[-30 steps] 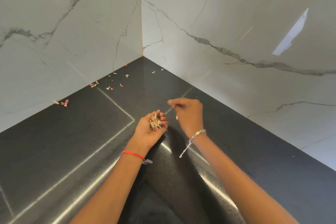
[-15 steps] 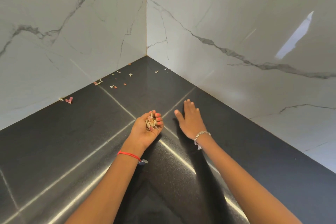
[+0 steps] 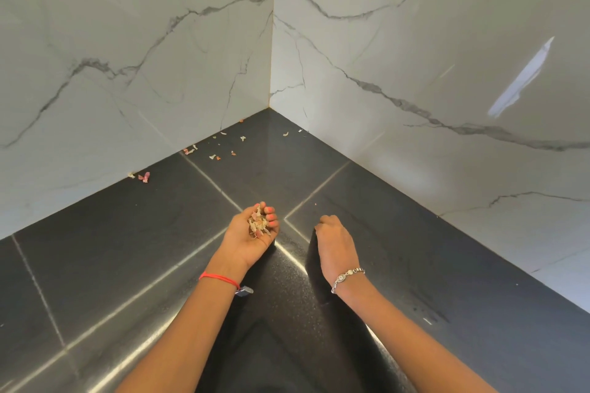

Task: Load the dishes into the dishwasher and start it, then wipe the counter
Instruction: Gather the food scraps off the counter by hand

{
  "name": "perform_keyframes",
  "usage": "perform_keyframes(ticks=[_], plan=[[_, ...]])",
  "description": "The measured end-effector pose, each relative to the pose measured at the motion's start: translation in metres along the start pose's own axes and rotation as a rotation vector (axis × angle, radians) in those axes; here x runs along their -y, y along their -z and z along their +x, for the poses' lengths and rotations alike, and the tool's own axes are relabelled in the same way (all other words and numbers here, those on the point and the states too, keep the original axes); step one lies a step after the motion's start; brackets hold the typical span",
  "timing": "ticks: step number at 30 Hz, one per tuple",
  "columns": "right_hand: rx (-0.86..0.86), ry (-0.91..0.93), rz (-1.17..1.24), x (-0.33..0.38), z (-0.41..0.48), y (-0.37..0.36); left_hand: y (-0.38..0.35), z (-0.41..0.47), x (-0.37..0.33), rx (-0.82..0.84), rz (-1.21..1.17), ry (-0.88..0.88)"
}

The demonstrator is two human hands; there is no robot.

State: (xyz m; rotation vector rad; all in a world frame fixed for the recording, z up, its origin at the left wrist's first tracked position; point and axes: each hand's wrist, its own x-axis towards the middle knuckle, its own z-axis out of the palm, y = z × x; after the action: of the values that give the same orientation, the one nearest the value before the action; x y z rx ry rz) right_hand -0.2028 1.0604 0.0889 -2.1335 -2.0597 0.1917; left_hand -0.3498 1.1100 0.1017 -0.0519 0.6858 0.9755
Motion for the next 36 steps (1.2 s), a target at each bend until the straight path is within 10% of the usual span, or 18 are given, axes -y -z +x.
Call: perform_keyframes(ticks=[11, 17, 25, 36], plan=[[-0.321, -0.109, 0.728, 0.022, 0.028, 0.049, 0.000, 0.003, 0.003, -0.032, 0.003, -0.004], [-0.134, 0.184, 0.601, 0.067, 0.017, 0.020, -0.005, 0.007, 0.005, -0.026, 0.049, 0.008], [-0.305, -0.329, 0.685, 0.005, 0.040, 0.019, -0.001, 0.005, -0.012, -0.012, -0.050, 0.019], [-0.059, -0.333, 0.358, -0.004, 0.065, 0.008, 0.009, -0.001, -0.029, -0.050, -0.045, -0.035]])
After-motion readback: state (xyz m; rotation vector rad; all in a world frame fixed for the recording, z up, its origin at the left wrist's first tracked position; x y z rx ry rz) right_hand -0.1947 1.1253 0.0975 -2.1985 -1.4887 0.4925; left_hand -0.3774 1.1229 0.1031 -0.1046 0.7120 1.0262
